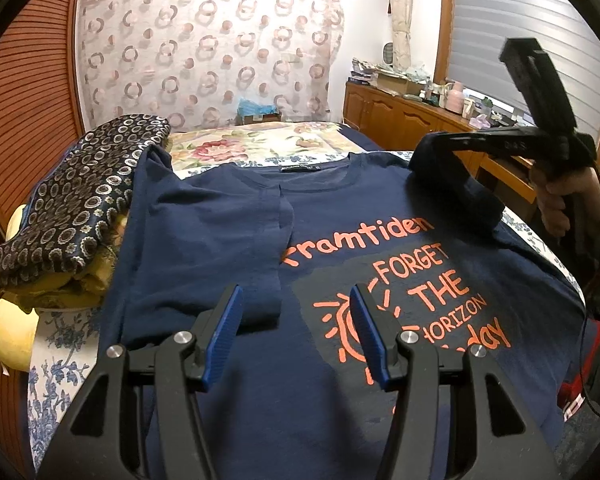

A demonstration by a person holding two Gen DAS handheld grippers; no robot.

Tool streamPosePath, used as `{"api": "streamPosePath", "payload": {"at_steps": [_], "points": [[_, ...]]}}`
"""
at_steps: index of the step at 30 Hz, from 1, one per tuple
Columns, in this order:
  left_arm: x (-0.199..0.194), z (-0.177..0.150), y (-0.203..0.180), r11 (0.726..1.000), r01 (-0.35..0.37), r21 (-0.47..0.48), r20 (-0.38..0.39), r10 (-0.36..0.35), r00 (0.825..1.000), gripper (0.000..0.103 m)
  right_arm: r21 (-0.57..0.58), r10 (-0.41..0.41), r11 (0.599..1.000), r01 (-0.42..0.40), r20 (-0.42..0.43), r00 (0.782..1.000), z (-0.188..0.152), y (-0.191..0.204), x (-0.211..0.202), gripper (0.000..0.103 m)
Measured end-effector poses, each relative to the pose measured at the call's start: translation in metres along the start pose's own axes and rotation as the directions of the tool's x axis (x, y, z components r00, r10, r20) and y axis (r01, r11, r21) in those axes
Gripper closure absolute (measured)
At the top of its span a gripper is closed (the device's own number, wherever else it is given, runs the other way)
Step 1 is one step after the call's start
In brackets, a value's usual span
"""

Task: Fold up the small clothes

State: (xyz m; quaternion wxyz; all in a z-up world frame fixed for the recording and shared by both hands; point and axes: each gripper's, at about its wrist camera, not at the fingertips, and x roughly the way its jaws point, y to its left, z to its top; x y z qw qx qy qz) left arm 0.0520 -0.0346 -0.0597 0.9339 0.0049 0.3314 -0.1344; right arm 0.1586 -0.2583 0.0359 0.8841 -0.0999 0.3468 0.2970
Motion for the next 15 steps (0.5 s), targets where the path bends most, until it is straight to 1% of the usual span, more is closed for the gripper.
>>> {"api": "streamPosePath", "payload": {"at_steps": [2,3,4,6,9,12,15], "points": [[0.0,0.0,0.001,1.0,0.001,-0.003,-0.001,-0.001,1.0,0.049,0.012,0.007,1.0,-0.007,-0.007,1.0,0.005,0.002,0.006,0.101],[0.0,-0.001,0.001,1.0,0.002,-0.005,-0.002,-0.002,1.0,0.049,0.023,0.016,1.0,-0.015,-0.009,1.0,0.006,0.002,0.008,0.097],[0.0,-0.001,0.001,1.0,0.002,-0.005,-0.002,-0.002,1.0,0.049,0.03,0.019,0.999,-0.019,-0.012,1.0,0.007,0.003,0.008,0.086],[-0.001,-0.002,0.002,1.0,0.002,-0.007,-0.002,-0.002,1.0,0.049,0.03,0.009,1.0,-0.009,-0.011,1.0,0.006,0.005,0.007,0.076],[-0.002,-0.001,0.002,1.0,0.002,-0.01,0.0,-0.002,1.0,0.049,0.035,-0.01,0.999,0.01,-0.01,1.0,-0.001,0.001,0.001,0.075],[-0.002,-0.001,0.003,1.0,0.002,-0.014,0.002,-0.002,1.0,0.049,0.038,-0.048,0.998,0.049,-0.028,0.998,-0.016,-0.008,-0.007,0.075],[-0.001,-0.001,0.005,1.0,0.0,-0.017,0.0,0.001,1.0,0.049,0.032,-0.105,0.994,0.107,-0.055,0.993,-0.034,-0.015,-0.013,0.074]]}}
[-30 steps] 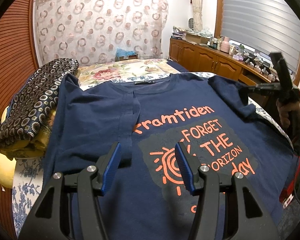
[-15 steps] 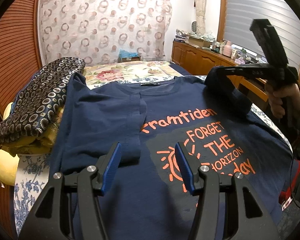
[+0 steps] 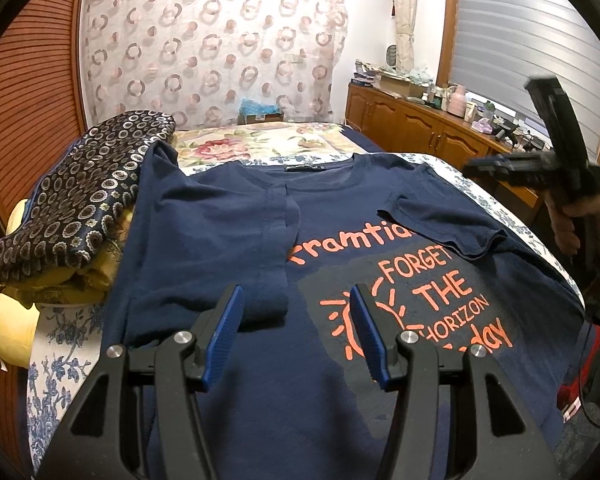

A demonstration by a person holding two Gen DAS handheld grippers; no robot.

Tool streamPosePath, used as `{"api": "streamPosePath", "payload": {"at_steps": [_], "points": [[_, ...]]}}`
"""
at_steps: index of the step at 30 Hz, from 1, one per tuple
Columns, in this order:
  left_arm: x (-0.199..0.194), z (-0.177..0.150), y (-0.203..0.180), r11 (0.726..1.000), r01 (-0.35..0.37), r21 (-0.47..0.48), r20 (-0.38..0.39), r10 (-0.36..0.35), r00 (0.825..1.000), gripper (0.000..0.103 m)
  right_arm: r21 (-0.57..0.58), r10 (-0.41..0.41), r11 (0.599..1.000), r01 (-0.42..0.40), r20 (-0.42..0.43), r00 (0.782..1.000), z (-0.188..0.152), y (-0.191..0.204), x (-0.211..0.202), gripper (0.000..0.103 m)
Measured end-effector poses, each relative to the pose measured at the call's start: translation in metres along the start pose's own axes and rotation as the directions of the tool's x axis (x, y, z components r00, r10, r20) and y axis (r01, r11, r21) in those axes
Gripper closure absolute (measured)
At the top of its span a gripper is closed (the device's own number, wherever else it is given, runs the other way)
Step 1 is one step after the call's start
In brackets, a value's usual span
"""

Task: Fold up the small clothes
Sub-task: 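Grasp the folded side edge beside the patterned cloth with the left tool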

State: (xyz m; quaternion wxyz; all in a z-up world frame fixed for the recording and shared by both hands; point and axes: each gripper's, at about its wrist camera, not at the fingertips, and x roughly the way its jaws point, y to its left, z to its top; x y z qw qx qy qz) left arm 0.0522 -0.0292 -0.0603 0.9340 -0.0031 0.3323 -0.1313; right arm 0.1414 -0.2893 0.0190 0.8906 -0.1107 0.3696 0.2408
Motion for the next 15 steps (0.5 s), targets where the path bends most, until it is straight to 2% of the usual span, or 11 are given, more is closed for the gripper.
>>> {"api": "streamPosePath", "payload": {"at_steps": [4,15], "points": [[0.001,-0.001,0.004,1.0,-0.01,-0.008,-0.004,0.01,1.0,0.049,-0.004,-0.004,1.0,0.004,-0.03,1.0,-0.023,-0.002,-0.002,0.074],[0.001,-0.001,0.013,1.0,-0.021,-0.023,-0.006,0.021,1.0,0.049,-0.037,0.083,0.996,-0.087,-0.093,0.992,-0.057,0.029,-0.003,0.074]]}}
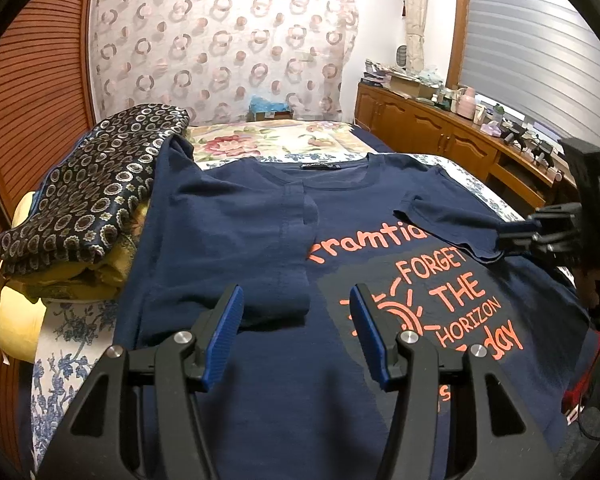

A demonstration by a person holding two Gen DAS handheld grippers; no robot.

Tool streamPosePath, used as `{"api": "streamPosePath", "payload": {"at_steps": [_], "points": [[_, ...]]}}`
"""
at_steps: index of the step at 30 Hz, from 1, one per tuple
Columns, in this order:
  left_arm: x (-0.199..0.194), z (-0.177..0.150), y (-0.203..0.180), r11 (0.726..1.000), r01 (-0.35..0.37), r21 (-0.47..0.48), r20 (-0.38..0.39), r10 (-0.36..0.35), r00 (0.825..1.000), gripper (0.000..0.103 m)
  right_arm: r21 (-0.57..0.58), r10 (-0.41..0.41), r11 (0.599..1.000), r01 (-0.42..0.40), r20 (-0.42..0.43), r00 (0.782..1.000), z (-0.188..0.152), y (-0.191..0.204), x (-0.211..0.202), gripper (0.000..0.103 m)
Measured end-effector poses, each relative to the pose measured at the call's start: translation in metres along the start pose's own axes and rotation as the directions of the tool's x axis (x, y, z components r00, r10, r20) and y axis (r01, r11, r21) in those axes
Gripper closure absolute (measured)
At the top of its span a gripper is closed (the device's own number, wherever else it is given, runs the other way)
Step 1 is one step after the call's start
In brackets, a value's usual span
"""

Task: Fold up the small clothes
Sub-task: 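Grasp the folded side edge beside the patterned cloth with the left tool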

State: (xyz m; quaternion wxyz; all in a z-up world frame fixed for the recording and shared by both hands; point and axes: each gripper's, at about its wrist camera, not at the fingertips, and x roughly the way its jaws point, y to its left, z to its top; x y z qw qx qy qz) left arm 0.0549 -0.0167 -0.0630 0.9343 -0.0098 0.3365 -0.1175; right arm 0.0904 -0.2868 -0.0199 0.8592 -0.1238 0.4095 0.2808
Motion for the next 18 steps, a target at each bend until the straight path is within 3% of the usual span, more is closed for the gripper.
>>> {"api": "streamPosePath", "payload": {"at_steps": [8,18], "points": [[-0.001,0.001,0.006,1.0,-0.004,-0.008,0.008,0.004,1.0,0.049,-0.022,0.021,1.0,-0.022,-0.081,0.996,-0.025,0.015,0.008,0.074],[0.007,0.031,0.029,0.998,-0.052,0.025,0.007,0.052,0.999,0.049,-0.026,0.006,1.0,-0.007,-0.021,1.0,-0.004,0.009,-0.003,0.074]]}}
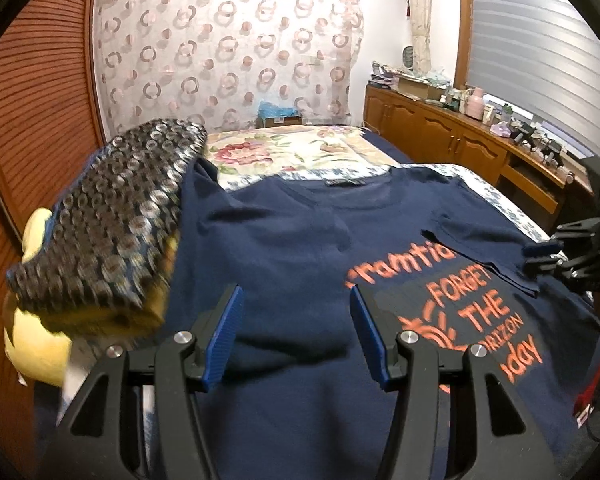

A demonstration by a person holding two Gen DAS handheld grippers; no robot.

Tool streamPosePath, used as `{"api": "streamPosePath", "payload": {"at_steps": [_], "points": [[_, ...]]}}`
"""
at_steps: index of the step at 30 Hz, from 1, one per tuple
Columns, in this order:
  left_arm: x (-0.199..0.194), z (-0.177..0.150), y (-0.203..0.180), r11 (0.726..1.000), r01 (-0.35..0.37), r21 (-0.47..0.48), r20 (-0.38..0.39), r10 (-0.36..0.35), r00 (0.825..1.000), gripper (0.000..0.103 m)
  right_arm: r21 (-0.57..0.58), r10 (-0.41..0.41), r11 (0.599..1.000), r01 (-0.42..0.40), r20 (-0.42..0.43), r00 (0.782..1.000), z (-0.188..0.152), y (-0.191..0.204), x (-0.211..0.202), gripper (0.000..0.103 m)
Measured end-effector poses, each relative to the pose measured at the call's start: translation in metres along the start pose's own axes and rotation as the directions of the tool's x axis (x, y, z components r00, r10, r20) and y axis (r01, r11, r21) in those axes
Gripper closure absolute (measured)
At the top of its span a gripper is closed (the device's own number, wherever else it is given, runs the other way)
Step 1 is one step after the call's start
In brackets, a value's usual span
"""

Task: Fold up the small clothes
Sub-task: 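Grasp the folded side edge beside the patterned cloth with the left tool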

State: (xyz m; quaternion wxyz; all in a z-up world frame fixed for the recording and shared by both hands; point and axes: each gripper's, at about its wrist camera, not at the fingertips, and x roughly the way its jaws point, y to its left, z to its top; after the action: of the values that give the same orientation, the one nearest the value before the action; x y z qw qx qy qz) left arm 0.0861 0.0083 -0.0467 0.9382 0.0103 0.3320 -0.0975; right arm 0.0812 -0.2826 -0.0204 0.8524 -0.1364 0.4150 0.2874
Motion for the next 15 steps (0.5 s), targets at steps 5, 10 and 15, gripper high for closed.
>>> {"api": "streamPosePath", "payload": {"at_steps": [5,10,15], "points": [[0.013,0.03,0.019,0.999,-0.033,0.009,-0.002,0.033,0.999,0.049,0.023,-0.069,0.997,0.068,0.047,0.997,0.025,-0.026,0.005,0.064],[0.034,0.057,0.034,0.998,-0.064,0.011,-0.02,0.064,0.998,0.049,0.068,-0.121,0.991,0.119,0.029,0.992,0.041,-0.065,0.029,0.061],[0.059,0.076,0.046,0.996,-0.087,0.008,-0.053,0.088,0.995,0.049,0.084,-0.125,0.989,0.125,-0.012,0.992,0.049,-0.093,0.056,0.061]]}}
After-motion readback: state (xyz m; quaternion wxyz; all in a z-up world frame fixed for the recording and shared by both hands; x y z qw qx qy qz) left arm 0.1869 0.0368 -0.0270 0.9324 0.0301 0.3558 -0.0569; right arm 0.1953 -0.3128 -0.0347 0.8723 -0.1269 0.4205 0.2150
